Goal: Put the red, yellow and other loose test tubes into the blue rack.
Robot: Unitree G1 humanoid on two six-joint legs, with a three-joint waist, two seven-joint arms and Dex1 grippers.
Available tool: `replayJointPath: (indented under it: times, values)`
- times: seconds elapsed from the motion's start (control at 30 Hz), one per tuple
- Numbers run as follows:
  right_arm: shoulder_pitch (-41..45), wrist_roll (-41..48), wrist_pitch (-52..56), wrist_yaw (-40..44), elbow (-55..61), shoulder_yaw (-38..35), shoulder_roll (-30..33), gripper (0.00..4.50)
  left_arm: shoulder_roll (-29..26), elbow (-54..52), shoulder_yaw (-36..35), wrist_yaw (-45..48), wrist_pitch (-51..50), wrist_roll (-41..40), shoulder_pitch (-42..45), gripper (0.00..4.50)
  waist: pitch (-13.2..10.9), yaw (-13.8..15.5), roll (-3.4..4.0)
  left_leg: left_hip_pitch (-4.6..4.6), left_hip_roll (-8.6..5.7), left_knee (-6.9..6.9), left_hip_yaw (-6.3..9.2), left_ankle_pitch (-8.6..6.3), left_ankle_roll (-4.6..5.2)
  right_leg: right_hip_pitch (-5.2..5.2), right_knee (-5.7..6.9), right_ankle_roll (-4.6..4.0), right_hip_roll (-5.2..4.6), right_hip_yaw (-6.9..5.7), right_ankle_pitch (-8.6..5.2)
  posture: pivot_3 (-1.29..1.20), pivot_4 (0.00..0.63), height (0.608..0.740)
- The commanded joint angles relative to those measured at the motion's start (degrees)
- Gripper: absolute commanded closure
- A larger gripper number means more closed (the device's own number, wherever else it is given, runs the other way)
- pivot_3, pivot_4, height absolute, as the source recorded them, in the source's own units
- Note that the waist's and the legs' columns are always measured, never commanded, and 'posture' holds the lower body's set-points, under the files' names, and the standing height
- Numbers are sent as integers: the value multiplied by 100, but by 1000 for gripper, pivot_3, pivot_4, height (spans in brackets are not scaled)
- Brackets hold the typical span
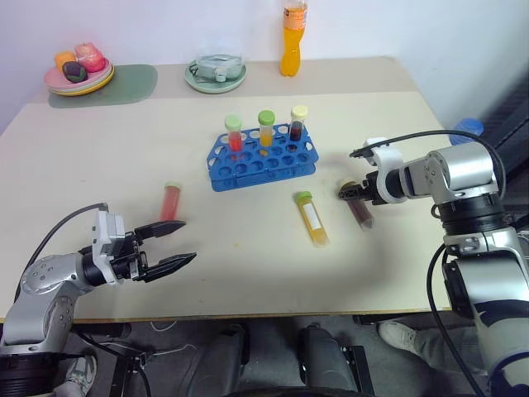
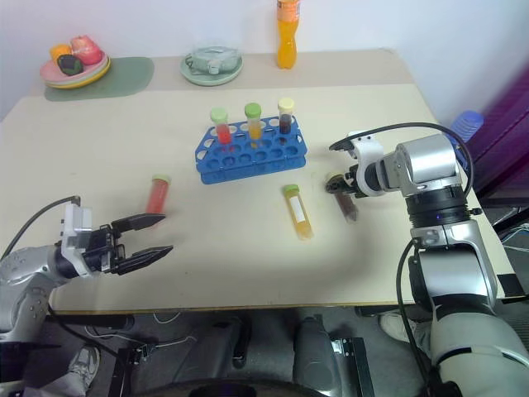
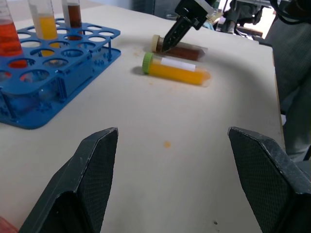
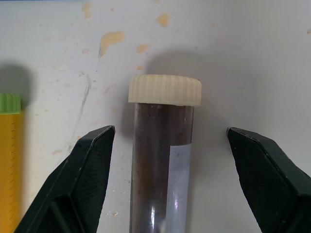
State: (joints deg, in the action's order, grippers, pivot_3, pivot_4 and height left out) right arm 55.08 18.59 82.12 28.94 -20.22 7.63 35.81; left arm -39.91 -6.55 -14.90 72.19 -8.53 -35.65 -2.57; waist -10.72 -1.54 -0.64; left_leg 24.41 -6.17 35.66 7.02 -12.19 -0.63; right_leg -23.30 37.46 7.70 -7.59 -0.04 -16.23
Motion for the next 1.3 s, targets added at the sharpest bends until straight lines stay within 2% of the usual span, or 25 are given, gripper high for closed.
replayJointPath:
  times: [0.03, 0.13, 0.17, 0.33, 0.47, 0.6, 0.73, 0.87, 0.97, 1.1, 1.2, 1.3]
  values:
    - [190, -85, -159, 100, -174, 87, -61, 1984, -56, -305, -212, -60, -23, -151, -93, 772, 0, -18, 0, 0, 0, 0, 0, 0, 0, 0, 0, -1, 0, 0, 1, 0, 150, 740]
    - [198, -153, -231, 134, -210, 160, -75, 3460, -70, -421, -231, -141, -79, -171, -133, 772, 0, -63, 0, 0, 1, -2, 1, 0, -1, -2, 1, -1, 0, 0, 1, 0, 150, 740]
    - [198, -173, -251, 152, -204, 190, -75, 3691, -66, -475, -229, -180, -102, -175, -152, 772, 0, -73, 0, 0, 1, -2, 2, 1, -1, -2, 1, 0, 1, 0, 1, 0, 150, 740]
    - [87, -305, -633, 334, 95, 392, 55, 3691, -56, -641, -210, -343, -204, -187, -166, 772, 0, -101, 1, 0, 1, -2, 2, 1, -1, -2, 2, 0, 1, 0, 1, 0, 150, 740]
    - [-132, -216, -1021, 875, 769, 568, 373, 3691, -85, -763, -179, -529, -389, -239, -28, 772, -1, -84, 2, 2, 0, -1, 2, 1, -1, -3, 2, 0, 1, 0, 1, 0, 150, 740]
    - [-344, -350, -1192, 884, 1030, 641, 434, 3691, -61, -740, -141, -600, -461, -249, 127, 772, -1, -90, 2, 2, 0, -1, 2, 1, -1, -4, 2, 2, 2, 0, 2, 0, 150, 740]
    - [-554, 232, -1347, 1050, 1624, -259, 164, 3691, -41, -699, -161, -633, -494, -255, 218, 772, -1, -88, 2, 2, 0, -4, 0, 1, -1, -5, 2, 2, 1, 1, 2, 0, 150, 740]
    - [-855, 1862, -1462, 2010, 2775, -1411, -358, 3691, 74, -611, -144, -702, -464, -252, 263, 772, -2, -89, 3, 3, 1, -7, 2, 1, -1, -6, 1, 2, 2, 1, 2, 0, 150, 740]
    - [-1053, 1871, -2617, 1777, 3009, -1653, -1056, 3691, 299, -290, -116, -701, -79, -43, 296, 772, 0, -88, 1, -2, 2, -5, 3, 1, -1, 2, 1, 3, 3, 0, 3, 0, 150, 740]
    - [-1116, 1812, -3964, 1801, 2579, -1794, -1815, 3691, 802, -130, -216, -1155, 259, -14, 449, 772, 1, -57, 0, -4, 0, 1, 4, 1, -2, 5, 2, 9, 3, 1, 6, 0, 150, 740]
    - [-1087, 847, -5891, 1375, 1744, -1499, -2358, 3691, 1216, 29, -195, -1637, 663, 247, 575, 772, 2, -53, -1, -2, -2, 3, 3, 2, -3, 2, 3, 11, 2, 1, 8, 0, 150, 740]
    - [-991, 191, -7351, 1120, 858, -1336, -2658, 3691, 1393, 107, -122, -1812, 876, 392, 676, 772, 2, -79, -1, -3, -2, 5, 2, 6, -10, 1, 6, 12, 3, 1, 9, 0, 150, 740]
